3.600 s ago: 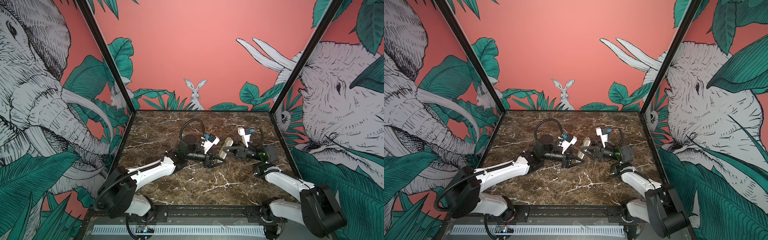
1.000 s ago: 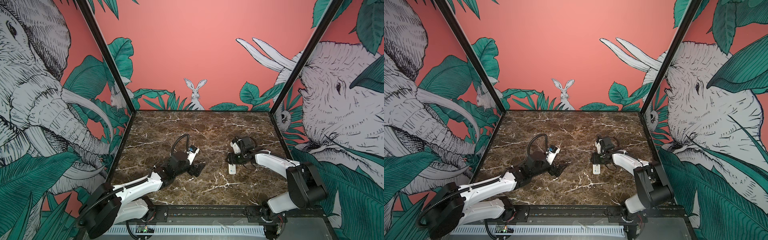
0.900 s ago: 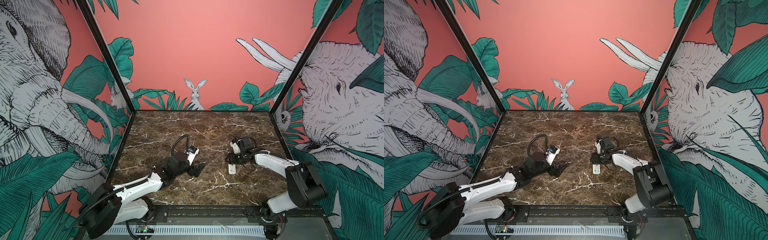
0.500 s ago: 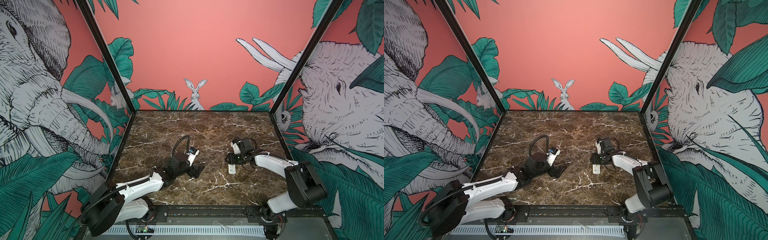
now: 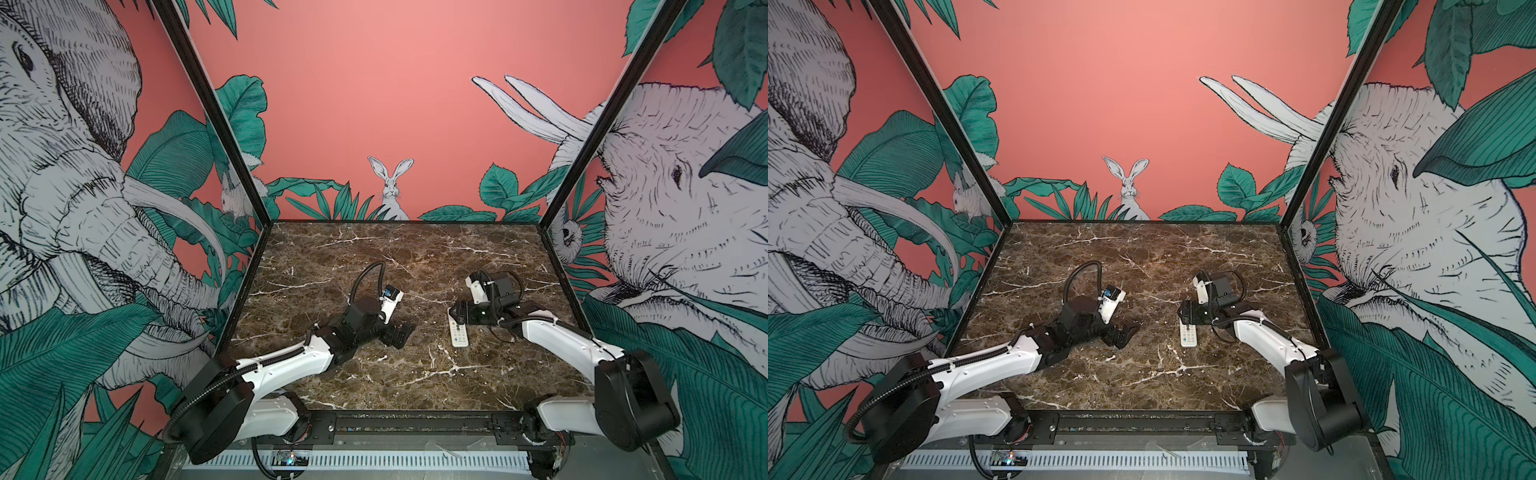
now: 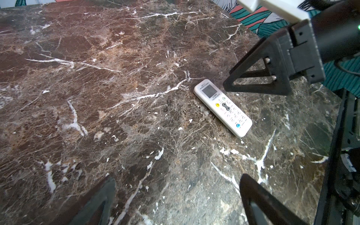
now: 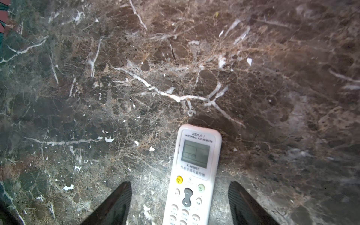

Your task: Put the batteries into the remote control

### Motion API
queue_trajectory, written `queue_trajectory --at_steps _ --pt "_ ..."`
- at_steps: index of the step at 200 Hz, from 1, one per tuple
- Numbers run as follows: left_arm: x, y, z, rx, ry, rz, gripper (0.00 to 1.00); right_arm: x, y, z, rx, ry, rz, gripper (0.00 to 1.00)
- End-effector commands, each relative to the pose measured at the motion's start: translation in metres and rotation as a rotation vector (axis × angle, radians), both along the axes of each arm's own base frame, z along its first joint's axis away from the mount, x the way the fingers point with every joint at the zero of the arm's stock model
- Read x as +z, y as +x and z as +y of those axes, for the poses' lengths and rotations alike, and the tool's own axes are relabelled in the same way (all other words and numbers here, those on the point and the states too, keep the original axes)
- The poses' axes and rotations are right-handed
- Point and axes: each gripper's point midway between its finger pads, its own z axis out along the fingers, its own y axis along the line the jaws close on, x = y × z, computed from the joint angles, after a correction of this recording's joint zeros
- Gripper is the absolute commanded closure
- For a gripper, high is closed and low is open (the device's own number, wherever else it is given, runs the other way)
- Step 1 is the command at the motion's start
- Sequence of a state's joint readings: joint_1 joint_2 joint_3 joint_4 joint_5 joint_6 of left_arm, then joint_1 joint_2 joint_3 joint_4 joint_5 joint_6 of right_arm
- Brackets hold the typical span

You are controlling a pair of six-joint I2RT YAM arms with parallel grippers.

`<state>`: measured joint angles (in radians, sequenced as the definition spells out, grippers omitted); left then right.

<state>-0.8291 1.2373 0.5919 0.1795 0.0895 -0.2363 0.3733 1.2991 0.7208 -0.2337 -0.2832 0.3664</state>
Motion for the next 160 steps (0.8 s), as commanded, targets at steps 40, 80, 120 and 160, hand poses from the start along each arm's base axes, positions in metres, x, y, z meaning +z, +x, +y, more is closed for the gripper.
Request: queue_trajectory --at_steps 40,80,120,160 --pt "0.042 0.038 0.063 0.333 0.184 -0.184 0.00 0.050 0.000 -0.031 -0.033 -0.108 -0.219 0.01" --pt "0.060 0.064 0.130 0.622 0.438 -0.235 0.00 0.078 0.006 -0.052 -0.099 -0.093 -0.454 0.01" --pt "0.079 0.083 0.168 0.788 0.528 -0.347 0.01 0.089 0.005 -0.097 -0.287 -0.118 -0.605 0.01" --pt "0.060 0.100 0.233 0.963 0.618 -0.385 0.00 0.064 0.035 -0.122 -0.453 -0.139 -0.571 0.01"
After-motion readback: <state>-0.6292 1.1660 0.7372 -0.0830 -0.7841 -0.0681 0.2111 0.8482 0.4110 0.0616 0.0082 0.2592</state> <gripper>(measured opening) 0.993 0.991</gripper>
